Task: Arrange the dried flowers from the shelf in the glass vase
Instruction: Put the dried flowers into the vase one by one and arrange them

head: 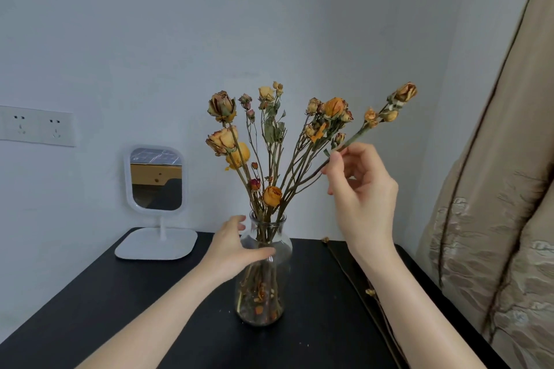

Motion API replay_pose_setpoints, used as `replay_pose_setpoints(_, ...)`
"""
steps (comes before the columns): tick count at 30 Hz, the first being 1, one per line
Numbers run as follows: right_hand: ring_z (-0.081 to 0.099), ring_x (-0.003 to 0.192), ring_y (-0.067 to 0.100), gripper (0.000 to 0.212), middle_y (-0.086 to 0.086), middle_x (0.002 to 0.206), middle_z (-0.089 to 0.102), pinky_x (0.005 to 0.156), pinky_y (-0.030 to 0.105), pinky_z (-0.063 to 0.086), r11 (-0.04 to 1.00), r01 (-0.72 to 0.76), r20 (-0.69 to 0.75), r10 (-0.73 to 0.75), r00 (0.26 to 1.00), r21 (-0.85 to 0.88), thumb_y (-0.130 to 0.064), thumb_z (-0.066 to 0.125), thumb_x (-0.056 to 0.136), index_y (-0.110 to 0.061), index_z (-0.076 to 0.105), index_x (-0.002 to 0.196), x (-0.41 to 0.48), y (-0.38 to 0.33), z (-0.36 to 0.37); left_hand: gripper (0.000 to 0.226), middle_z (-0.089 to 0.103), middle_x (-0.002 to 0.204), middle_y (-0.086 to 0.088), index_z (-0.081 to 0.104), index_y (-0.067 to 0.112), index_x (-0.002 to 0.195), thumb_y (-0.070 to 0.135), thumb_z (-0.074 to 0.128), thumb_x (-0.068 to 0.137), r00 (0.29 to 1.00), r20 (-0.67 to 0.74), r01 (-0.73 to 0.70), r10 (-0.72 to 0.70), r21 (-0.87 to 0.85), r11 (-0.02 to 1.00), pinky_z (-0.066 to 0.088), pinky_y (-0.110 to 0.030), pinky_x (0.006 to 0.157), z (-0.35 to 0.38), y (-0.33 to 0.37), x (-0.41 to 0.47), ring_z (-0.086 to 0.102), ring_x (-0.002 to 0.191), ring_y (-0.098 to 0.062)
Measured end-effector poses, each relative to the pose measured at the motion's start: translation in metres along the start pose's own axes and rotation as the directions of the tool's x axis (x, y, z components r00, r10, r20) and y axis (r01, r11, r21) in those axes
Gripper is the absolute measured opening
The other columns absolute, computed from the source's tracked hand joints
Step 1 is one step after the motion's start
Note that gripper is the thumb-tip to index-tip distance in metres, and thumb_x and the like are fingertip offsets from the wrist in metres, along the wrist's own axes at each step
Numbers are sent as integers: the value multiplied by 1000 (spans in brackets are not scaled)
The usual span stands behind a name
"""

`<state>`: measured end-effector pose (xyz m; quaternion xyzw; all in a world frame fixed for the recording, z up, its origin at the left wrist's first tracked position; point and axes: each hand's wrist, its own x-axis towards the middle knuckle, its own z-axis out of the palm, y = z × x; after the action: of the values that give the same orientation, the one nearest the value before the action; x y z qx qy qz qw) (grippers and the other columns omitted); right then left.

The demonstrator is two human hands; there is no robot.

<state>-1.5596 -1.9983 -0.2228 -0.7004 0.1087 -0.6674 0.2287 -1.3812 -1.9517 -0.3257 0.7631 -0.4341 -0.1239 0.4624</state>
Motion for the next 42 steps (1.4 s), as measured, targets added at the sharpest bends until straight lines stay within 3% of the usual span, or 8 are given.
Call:
replay_pose_setpoints(8,54,62,-2,3,-17,70,52,56,5,41,984,20,149,6,989,-174,-14,58,89,-17,58,89,-12,16,15,64,58,122,4,47,19,121,46,75,70,991,-102,-103,91,-116,988,38,-20,86,27,2,15,53,112,-13)
replay_pose_setpoints(13,52,58,-2,17,-11,77,59,58,4,39,934,30,257,68,964,-357,-26,60,88,-13,69,96,-20,27,28,64,59,120,5,50,21,121,46,75,69,986,-125,-125,107,-145,981,39,-20,86,29,-5,16,53,111,-11)
replay_pose_setpoints(17,56,63,3,21,-3,83,69,60,13,47,898,-6,262,135,956,-441,-32,60,88,-16,70,97,-24,35,39,60,59,116,6,51,20,120,44,75,70,981,-145,-153,127,-186,971,38,-9,69,31,-7,14,54,96,-4)
replay_pose_setpoints(23,49,57,4,21,-9,72,58,49,6,30,821,-83,262,273,926,-564,-36,58,89,-20,69,95,-39,50,52,45,60,109,6,51,25,107,37,76,72,981,-154,-155,119,-244,957,40,-11,68,32,-5,9,57,95,-6)
replay_pose_setpoints(27,61,65,8,27,-1,82,70,56,13,44,824,-175,257,358,898,-539,-41,59,87,-20,69,99,-42,54,53,47,58,112,7,50,26,110,38,75,72,981,-156,-157,118,-262,952,41,-13,77,34,-6,10,53,102,-5)
replay_pose_setpoints(33,64,61,10,28,-2,72,70,61,18,51,885,-178,173,274,946,-429,-40,61,86,-17,70,100,-35,49,50,57,60,116,3,52,20,119,40,76,71,981,-151,-160,119,-293,943,50,-34,93,36,-9,11,57,107,-11)
replay_pose_setpoints(37,66,64,13,26,1,77,71,64,22,54,878,-215,181,317,931,-428,-36,61,87,-17,70,101,-37,54,54,52,56,115,7,49,24,115,38,75,72,980,-159,-160,117,-293,942,40,-11,74,36,-9,10,52,102,-5)
replay_pose_setpoints(42,63,64,10,25,-1,74,68,62,19,51,859,-229,192,347,918,-457,-36,61,87,-18,70,100,-44,59,58,46,54,109,14,44,34,107,38,74,73,983,-137,-160,122,-312,937,36,-9,70,35,-8,9,51,94,0)
